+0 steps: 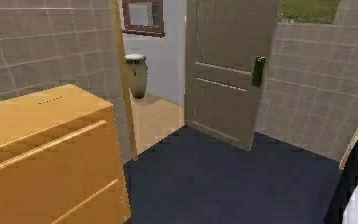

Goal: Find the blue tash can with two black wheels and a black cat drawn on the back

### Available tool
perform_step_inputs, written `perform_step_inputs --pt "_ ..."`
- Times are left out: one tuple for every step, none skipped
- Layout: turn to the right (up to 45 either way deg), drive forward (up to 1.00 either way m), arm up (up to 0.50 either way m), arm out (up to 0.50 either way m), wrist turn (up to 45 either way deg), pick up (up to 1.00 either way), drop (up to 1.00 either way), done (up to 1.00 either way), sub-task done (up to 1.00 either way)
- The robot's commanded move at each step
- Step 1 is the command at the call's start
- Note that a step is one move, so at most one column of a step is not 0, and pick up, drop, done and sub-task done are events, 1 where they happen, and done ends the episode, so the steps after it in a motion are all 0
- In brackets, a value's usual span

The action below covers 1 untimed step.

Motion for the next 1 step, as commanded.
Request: perform_step_inputs --pt "0.0 1.00 0.00 0.00 0.0 0.00 0.00 0.00 0.00"
